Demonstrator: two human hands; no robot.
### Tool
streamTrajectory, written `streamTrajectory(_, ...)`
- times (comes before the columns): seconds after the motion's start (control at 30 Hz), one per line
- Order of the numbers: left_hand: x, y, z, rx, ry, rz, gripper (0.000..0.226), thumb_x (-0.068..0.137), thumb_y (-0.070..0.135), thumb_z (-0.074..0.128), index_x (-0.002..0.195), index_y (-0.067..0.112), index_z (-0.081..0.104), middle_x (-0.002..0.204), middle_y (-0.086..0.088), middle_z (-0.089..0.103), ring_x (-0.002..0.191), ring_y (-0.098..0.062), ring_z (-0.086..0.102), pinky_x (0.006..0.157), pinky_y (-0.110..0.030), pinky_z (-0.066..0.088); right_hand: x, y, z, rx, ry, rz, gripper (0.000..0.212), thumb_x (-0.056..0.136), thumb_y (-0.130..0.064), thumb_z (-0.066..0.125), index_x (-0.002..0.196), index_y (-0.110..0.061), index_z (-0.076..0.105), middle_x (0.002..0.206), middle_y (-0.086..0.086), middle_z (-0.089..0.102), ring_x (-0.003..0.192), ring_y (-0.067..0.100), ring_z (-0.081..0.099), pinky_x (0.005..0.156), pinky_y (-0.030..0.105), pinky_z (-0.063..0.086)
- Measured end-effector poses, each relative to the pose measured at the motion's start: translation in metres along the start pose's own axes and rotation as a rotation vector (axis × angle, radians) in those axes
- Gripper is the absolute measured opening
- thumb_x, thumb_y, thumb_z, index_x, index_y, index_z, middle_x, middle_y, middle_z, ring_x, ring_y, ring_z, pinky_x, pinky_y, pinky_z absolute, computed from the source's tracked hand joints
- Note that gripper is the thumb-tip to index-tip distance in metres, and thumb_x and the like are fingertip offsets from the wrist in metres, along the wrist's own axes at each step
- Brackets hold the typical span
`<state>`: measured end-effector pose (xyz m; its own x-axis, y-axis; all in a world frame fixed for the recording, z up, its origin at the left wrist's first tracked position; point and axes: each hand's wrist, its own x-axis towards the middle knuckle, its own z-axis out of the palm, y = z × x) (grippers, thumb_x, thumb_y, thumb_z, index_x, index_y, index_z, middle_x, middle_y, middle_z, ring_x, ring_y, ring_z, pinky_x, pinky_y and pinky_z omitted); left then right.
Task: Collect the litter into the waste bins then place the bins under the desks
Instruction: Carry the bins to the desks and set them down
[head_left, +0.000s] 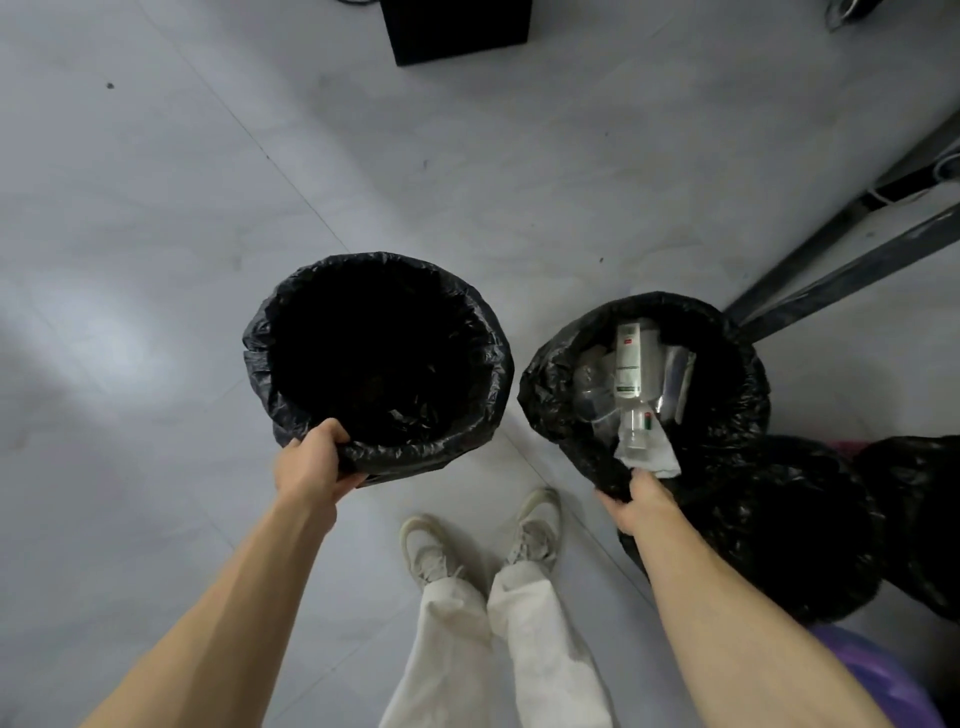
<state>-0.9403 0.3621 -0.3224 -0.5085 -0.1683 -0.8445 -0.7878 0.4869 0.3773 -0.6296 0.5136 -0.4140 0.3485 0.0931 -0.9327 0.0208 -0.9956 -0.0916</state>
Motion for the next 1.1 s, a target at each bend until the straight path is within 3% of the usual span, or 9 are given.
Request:
streamTrajectory(0.13, -0.03, 0.019, -0.028, 0.024, 0.022, 0.004, 0.034, 0.081, 0.01, 0.059, 0.115, 0.004, 0.054, 0.112, -0.015, 0.058, 0.109, -0.036, 0.063, 0.056, -0.033, 0.056, -0.064, -0.012, 0.019, -0.086, -0.122, 0.073, 0.046, 0.098, -0.026, 0.055, 0.141, -0.013, 0.046, 0.141, 0.013, 0.044, 0.127, 0.044, 0.047, 0.068, 0.06, 0.057)
streamTrajectory(0.2, -0.054, 0.033, -0.046, 0.019, 0.017, 0.007, 0.042, 0.079, 0.011, 0.06, 0.119, 0.004, 0.053, 0.125, -0.017, 0.057, 0.11, -0.037, 0.062, 0.054, -0.033, 0.056, -0.121, -0.025, 0.033, -0.226, -0.153, -0.008, 0.043, 0.097, -0.028, 0.054, 0.137, -0.012, 0.047, 0.13, 0.009, 0.049, 0.127, 0.039, 0.048, 0.078, 0.062, 0.053)
streamTrajectory(0.27, -0.079, 0.048, -0.067, 0.008, 0.01, 0.013, 0.044, 0.076, 0.011, 0.06, 0.119, 0.005, 0.053, 0.127, -0.017, 0.056, 0.11, -0.037, 0.061, 0.053, -0.033, 0.056, -0.17, -0.037, 0.049, -0.343, -0.147, -0.167, 0.049, 0.097, -0.031, 0.056, 0.141, -0.012, 0.045, 0.138, 0.009, 0.05, 0.13, 0.035, 0.048, 0.094, 0.063, 0.047)
streamTrajectory(0.43, -0.16, 0.095, -0.134, -0.061, -0.069, 0.023, 0.037, 0.079, 0.007, 0.059, 0.115, 0.005, 0.054, 0.122, -0.017, 0.059, 0.103, -0.035, 0.063, 0.057, -0.035, 0.057, -0.324, -0.047, 0.082, -0.558, -0.363, -0.363, 0.048, 0.094, -0.047, 0.06, 0.128, -0.013, 0.052, 0.138, 0.009, 0.053, 0.113, 0.025, 0.057, 0.086, 0.053, 0.049)
streamTrajectory(0.57, -0.221, 0.145, -0.206, -0.122, -0.102, 0.073, 0.064, 0.063, 0.015, 0.063, 0.126, 0.005, 0.057, 0.126, -0.014, 0.06, 0.103, -0.032, 0.063, 0.053, -0.033, 0.059, -0.452, -0.036, 0.096, -0.768, -0.447, -0.542, 0.075, 0.087, -0.056, 0.065, 0.144, -0.015, 0.036, 0.143, 0.004, 0.047, 0.126, 0.03, 0.05, 0.093, 0.056, 0.048)
streamTrajectory(0.73, -0.288, 0.201, -0.291, -0.236, -0.18, 0.167, 0.03, 0.075, 0.006, 0.059, 0.104, 0.003, 0.063, 0.093, -0.01, 0.057, 0.086, -0.028, 0.062, 0.058, -0.034, 0.058, -0.568, -0.009, 0.105, -0.748, -0.599, -0.672, 0.065, 0.095, -0.03, 0.065, 0.143, -0.022, 0.021, 0.131, 0.004, 0.049, 0.103, 0.025, 0.061, 0.076, 0.048, 0.06)
streamTrajectory(0.9, -0.297, 0.234, -0.341, -0.292, -0.222, 0.237, 0.022, 0.082, 0.004, 0.056, 0.103, 0.004, 0.064, 0.097, -0.01, 0.062, 0.08, -0.033, 0.068, 0.075, -0.042, 0.06, -0.615, 0.005, 0.139, -0.75, -0.547, -0.845, 0.037, 0.095, -0.011, 0.05, 0.13, -0.014, 0.039, 0.126, 0.01, 0.055, 0.107, 0.03, 0.061, 0.068, 0.043, 0.063)
streamTrajectory(1.0, -0.291, 0.264, -0.352, -0.256, -0.236, 0.288, 0.024, 0.087, 0.008, 0.057, 0.111, 0.006, 0.062, 0.098, -0.007, 0.064, 0.082, -0.032, 0.069, 0.079, -0.043, 0.059, -0.64, -0.001, 0.169, -0.776, -0.52, -0.927, 0.035, 0.092, -0.008, 0.046, 0.125, -0.013, 0.036, 0.125, 0.011, 0.053, 0.105, 0.029, 0.061, 0.059, 0.038, 0.06)
streamTrajectory(1.1, -0.277, 0.306, -0.35, -0.165, -0.227, 0.332, 0.026, 0.091, 0.017, 0.059, 0.116, 0.011, 0.06, 0.099, -0.003, 0.065, 0.08, -0.028, 0.069, 0.082, -0.042, 0.059, -0.652, -0.024, 0.209, -0.818, -0.506, -0.944, 0.045, 0.094, -0.008, 0.046, 0.136, -0.01, 0.031, 0.131, 0.011, 0.049, 0.106, 0.029, 0.059, 0.055, 0.034, 0.058)
